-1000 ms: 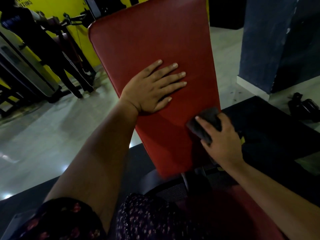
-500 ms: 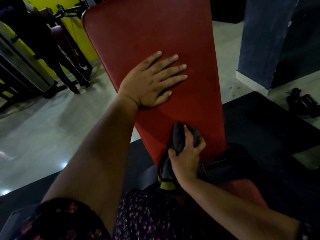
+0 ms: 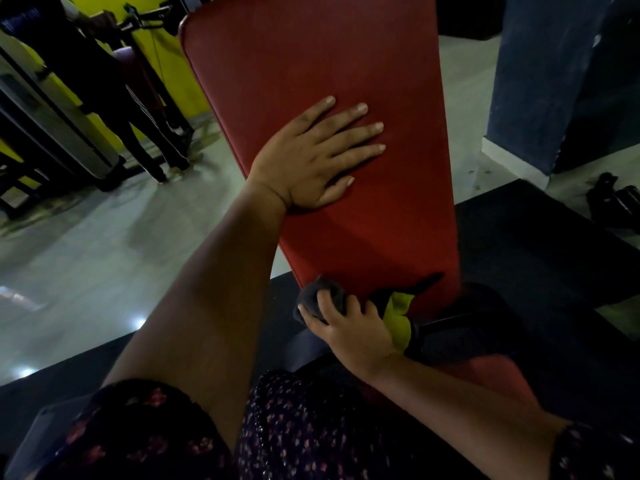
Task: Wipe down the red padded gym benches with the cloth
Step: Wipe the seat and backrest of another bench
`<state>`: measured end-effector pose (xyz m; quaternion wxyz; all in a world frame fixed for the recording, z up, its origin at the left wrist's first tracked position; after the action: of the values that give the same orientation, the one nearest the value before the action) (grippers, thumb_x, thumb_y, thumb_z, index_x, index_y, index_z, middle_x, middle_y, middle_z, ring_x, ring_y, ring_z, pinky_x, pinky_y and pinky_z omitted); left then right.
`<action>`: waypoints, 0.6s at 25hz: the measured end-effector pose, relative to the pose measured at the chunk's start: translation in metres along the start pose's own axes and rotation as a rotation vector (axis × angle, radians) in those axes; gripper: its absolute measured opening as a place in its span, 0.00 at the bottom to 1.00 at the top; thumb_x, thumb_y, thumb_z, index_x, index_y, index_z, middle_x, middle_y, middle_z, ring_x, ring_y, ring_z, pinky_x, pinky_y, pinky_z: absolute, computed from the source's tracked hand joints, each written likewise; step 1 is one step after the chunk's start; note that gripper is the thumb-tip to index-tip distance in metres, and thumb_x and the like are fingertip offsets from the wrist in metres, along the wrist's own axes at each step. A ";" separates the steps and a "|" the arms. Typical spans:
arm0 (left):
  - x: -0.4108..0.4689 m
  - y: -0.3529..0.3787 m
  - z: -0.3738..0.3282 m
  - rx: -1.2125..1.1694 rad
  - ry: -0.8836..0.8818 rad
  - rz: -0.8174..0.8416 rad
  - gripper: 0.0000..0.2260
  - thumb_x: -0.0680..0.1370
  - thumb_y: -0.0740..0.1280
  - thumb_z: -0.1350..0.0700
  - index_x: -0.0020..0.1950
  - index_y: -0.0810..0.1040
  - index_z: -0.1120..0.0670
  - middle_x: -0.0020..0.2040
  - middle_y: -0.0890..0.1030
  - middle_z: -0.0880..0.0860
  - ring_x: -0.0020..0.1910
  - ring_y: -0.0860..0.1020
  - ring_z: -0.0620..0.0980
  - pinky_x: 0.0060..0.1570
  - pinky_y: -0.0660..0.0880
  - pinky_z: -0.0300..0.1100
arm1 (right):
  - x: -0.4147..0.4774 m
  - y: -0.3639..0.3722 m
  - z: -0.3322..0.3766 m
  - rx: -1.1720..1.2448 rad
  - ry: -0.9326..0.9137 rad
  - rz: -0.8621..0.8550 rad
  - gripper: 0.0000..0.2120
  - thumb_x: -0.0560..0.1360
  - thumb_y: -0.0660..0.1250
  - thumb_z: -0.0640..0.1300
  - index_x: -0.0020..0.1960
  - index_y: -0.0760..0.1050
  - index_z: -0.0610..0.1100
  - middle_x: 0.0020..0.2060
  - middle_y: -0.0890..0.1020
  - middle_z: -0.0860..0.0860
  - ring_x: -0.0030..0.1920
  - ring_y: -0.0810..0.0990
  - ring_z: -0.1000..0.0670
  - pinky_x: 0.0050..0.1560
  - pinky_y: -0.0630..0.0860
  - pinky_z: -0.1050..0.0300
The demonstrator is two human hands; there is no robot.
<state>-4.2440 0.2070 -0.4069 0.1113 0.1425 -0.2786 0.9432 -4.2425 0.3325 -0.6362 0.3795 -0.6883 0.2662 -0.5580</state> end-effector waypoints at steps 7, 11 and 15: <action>0.000 0.000 -0.002 -0.008 -0.001 -0.015 0.23 0.81 0.59 0.47 0.75 0.69 0.50 0.74 0.70 0.53 0.74 0.67 0.56 0.72 0.59 0.56 | -0.034 -0.012 -0.085 -0.039 0.101 0.049 0.36 0.64 0.76 0.47 0.70 0.71 0.60 0.63 0.71 0.44 0.40 0.76 0.38 0.33 0.76 0.46; -0.012 -0.004 -0.008 -0.080 -0.017 0.026 0.24 0.79 0.61 0.48 0.75 0.69 0.49 0.75 0.69 0.53 0.75 0.65 0.56 0.73 0.56 0.58 | -0.044 -0.035 -0.150 -0.030 0.388 0.041 0.39 0.65 0.78 0.49 0.73 0.67 0.59 0.63 0.71 0.38 0.44 0.75 0.36 0.36 0.76 0.46; -0.010 -0.005 -0.049 -0.146 0.123 0.046 0.24 0.79 0.61 0.48 0.76 0.68 0.48 0.75 0.68 0.52 0.75 0.65 0.55 0.75 0.52 0.56 | -0.071 -0.019 -0.165 0.226 0.699 -0.052 0.42 0.66 0.78 0.42 0.74 0.63 0.57 0.68 0.63 0.37 0.55 0.74 0.30 0.48 0.79 0.36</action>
<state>-4.2434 0.2370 -0.4476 0.1167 0.0694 -0.3426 0.9296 -4.4208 0.3624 -0.6463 0.3250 -0.4163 0.2989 -0.7948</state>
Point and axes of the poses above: each hand's wrist, its own x-axis towards the middle knuckle, its own y-axis out of the palm, z = x × y, the point moved 4 cm from there along x, towards the middle knuckle
